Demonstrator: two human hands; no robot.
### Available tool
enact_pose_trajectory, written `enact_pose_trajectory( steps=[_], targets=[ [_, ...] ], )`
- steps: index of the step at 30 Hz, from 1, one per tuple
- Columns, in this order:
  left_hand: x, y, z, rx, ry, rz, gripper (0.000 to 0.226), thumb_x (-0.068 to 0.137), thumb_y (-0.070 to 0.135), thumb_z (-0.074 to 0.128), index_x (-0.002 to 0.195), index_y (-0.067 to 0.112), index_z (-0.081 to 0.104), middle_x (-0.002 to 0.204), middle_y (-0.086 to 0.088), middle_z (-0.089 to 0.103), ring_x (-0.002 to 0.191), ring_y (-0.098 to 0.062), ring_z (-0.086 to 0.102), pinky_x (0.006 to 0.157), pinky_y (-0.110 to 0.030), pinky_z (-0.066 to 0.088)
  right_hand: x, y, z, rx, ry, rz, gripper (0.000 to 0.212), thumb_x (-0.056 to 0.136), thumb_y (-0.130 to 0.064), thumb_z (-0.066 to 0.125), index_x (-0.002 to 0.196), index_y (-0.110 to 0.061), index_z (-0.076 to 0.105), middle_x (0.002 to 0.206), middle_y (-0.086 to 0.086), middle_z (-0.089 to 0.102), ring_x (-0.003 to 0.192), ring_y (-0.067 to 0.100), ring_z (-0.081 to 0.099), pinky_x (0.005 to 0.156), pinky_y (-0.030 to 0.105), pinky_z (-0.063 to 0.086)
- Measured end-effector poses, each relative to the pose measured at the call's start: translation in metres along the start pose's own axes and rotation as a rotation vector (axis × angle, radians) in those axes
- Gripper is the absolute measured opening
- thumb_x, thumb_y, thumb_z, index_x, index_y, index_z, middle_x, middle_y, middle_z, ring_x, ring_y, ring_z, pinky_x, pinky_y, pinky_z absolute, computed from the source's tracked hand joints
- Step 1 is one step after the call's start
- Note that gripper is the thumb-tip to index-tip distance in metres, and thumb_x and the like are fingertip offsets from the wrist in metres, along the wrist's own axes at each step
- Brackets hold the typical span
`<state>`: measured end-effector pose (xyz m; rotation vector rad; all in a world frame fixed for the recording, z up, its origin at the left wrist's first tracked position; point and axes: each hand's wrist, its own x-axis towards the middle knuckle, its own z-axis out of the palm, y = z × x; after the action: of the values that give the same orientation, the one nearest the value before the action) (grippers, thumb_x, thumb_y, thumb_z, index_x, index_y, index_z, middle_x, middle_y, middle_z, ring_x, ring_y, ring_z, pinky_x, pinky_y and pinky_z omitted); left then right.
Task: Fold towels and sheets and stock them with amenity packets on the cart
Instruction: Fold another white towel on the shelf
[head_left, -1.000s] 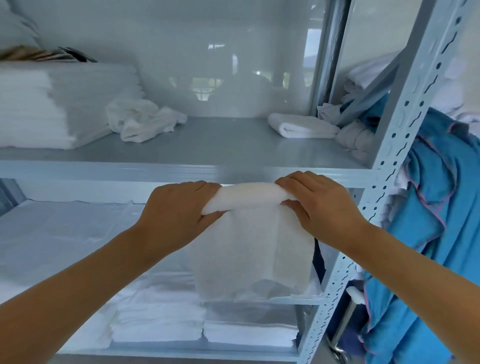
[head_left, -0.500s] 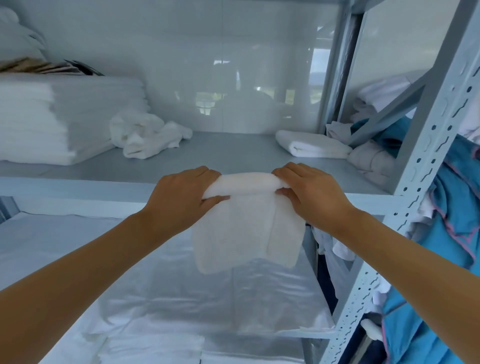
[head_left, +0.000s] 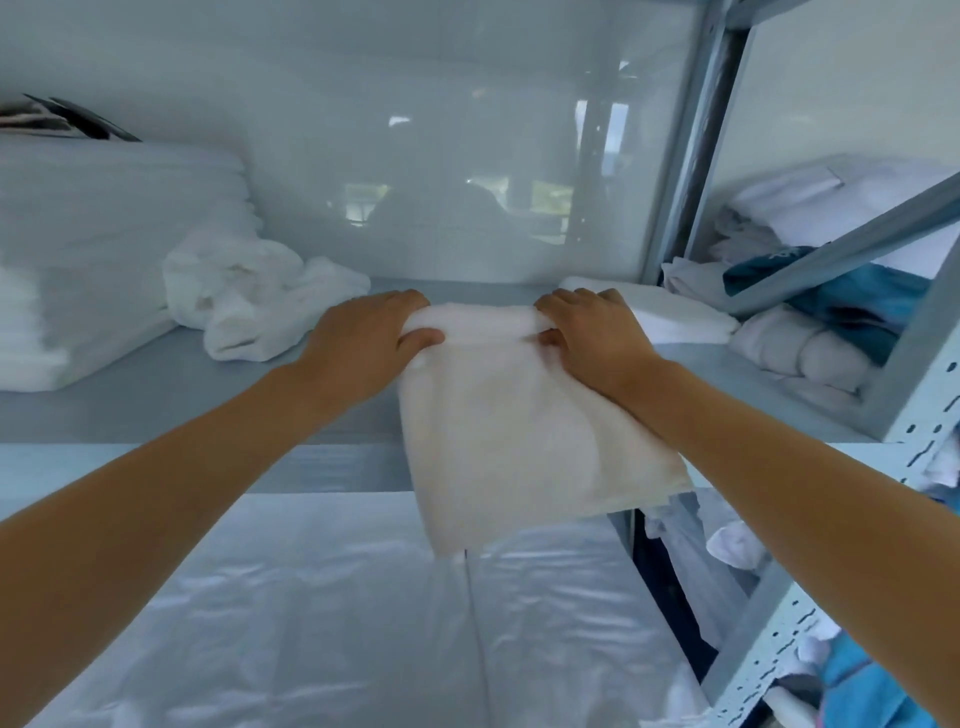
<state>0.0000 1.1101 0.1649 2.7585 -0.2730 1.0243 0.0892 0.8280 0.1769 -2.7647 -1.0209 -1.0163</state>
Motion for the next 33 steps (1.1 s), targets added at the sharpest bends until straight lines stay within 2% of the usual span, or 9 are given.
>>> enact_pose_trajectory(
  steps=[6, 10, 13, 17, 20, 23, 26, 30, 33],
  targets=[
    [0.031, -0.038, 0.029, -0.110, -0.217, 0.007, 0.032, 0.102, 0.028, 0.057, 0.132, 0.020, 0.060, 0.128, -0.007, 0.065, 0.115, -0.031, 0.061, 0.095, -0.041, 0.046, 0.033, 0.007, 0.040, -0.054, -0.257, 0.088, 0.033, 0.100, -0.025, 0.055, 0.131, -0.016, 0.055, 0.125, 0.007, 0.061, 0.117, 0.031, 0.055, 0.096, 0.043, 0.036],
    [0.027, -0.056, 0.040, -0.297, -0.285, 0.173, 0.061, 0.084, -0.009, 0.052, 0.140, 0.016, 0.061, 0.148, -0.010, 0.052, 0.135, -0.031, 0.047, 0.117, -0.045, 0.033, 0.049, 0.019, 0.055, -0.027, -0.252, 0.105, 0.048, 0.095, -0.031, 0.065, 0.141, -0.020, 0.053, 0.138, 0.007, 0.054, 0.129, 0.031, 0.047, 0.102, 0.046, 0.035],
    [0.025, -0.061, 0.047, -0.342, -0.354, 0.189, 0.062, 0.081, -0.006, 0.064, 0.139, 0.015, 0.062, 0.153, -0.012, 0.049, 0.140, -0.031, 0.044, 0.121, -0.036, 0.027, 0.063, 0.023, 0.064, -0.042, -0.229, 0.060, 0.038, 0.092, -0.032, 0.069, 0.127, -0.019, 0.062, 0.128, 0.009, 0.053, 0.120, 0.033, 0.050, 0.096, 0.044, 0.037],
    [0.028, -0.060, 0.046, -0.392, -0.339, 0.240, 0.046, 0.089, 0.019, 0.056, 0.133, 0.014, 0.066, 0.137, -0.008, 0.064, 0.126, -0.023, 0.059, 0.109, -0.024, 0.036, 0.073, 0.026, 0.068, 0.095, -0.354, 0.068, 0.017, 0.100, -0.023, 0.059, 0.109, -0.018, 0.072, 0.111, 0.005, 0.069, 0.105, 0.030, 0.063, 0.087, 0.034, 0.043],
    [0.031, -0.060, 0.047, -0.311, -0.358, 0.234, 0.038, 0.098, 0.028, 0.057, 0.136, 0.028, 0.064, 0.133, 0.000, 0.064, 0.121, -0.021, 0.059, 0.106, -0.037, 0.040, 0.078, 0.026, 0.052, 0.184, -0.479, 0.134, 0.029, 0.105, -0.031, 0.054, 0.127, -0.024, 0.071, 0.132, 0.001, 0.067, 0.124, 0.027, 0.059, 0.107, 0.034, 0.039],
    [0.027, -0.056, 0.045, -0.264, -0.307, 0.164, 0.035, 0.098, 0.049, 0.059, 0.133, 0.044, 0.063, 0.109, 0.009, 0.061, 0.102, -0.019, 0.057, 0.086, -0.035, 0.043, 0.071, 0.014, 0.028, 0.217, -0.676, 0.239, 0.047, 0.108, -0.048, 0.039, 0.151, -0.032, 0.048, 0.160, -0.007, 0.041, 0.147, 0.019, 0.036, 0.119, 0.033, 0.021],
    [0.022, -0.042, 0.036, -0.198, -0.221, 0.229, 0.030, 0.095, 0.054, 0.059, 0.120, 0.042, 0.071, 0.088, 0.012, 0.059, 0.086, -0.013, 0.058, 0.065, -0.029, 0.037, 0.048, -0.006, 0.005, 0.367, -0.512, 0.225, 0.047, 0.103, -0.058, 0.041, 0.142, -0.036, 0.055, 0.156, -0.013, 0.043, 0.142, 0.011, 0.040, 0.114, 0.026, 0.025],
    [0.009, -0.016, 0.029, -0.149, -0.127, 0.316, 0.041, 0.089, 0.062, 0.048, 0.103, 0.034, 0.075, 0.079, 0.008, 0.060, 0.072, -0.013, 0.060, 0.061, -0.034, 0.047, 0.001, -0.035, -0.027, 0.437, -0.380, 0.082, 0.066, 0.086, -0.082, 0.044, 0.139, -0.043, 0.055, 0.148, -0.024, 0.048, 0.134, 0.000, 0.045, 0.113, 0.027, 0.035],
    [0.006, -0.002, 0.029, -0.134, -0.055, 0.308, 0.039, 0.086, 0.061, 0.052, 0.108, 0.036, 0.073, 0.091, 0.012, 0.062, 0.084, -0.014, 0.062, 0.065, -0.033, 0.049, -0.031, -0.043, -0.026, 0.221, -0.324, -0.047, 0.062, 0.088, -0.059, 0.058, 0.144, -0.032, 0.053, 0.143, -0.012, 0.055, 0.126, 0.011, 0.054, 0.105, 0.034, 0.044]
  ],
)
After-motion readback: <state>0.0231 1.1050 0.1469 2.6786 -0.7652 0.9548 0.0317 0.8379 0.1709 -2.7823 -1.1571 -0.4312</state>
